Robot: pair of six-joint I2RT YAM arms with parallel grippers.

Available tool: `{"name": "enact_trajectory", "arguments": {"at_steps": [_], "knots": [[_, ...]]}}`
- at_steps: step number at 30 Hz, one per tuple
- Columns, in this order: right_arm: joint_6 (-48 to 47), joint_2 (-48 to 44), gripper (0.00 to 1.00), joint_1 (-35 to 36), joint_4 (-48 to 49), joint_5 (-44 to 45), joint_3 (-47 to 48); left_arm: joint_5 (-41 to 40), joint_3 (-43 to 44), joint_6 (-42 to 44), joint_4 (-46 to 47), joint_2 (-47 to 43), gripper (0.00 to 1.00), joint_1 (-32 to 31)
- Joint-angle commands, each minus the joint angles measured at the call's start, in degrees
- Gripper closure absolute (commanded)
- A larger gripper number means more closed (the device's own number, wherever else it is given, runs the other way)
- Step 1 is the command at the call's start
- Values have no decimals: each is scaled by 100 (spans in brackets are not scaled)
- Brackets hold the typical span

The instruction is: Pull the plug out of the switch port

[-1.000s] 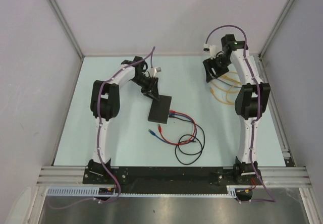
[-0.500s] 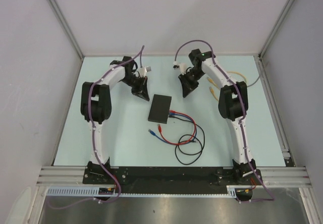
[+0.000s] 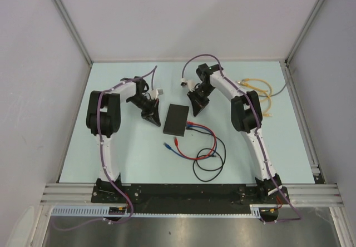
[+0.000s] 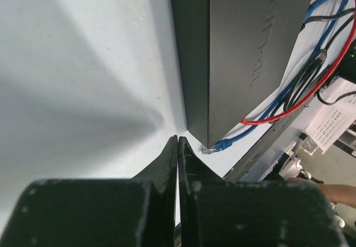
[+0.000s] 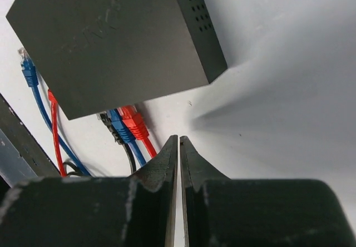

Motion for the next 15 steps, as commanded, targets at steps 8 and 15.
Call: {"name": "enact_trajectory", "arguments": {"at_steps": [8,15], "knots": [[172,472,91,87,104,-209,774,973,533,229,-29,255,100,-77],[321,736,91,104,367,-121,1301,1044,1366,19,103,843,100,-243]]}}
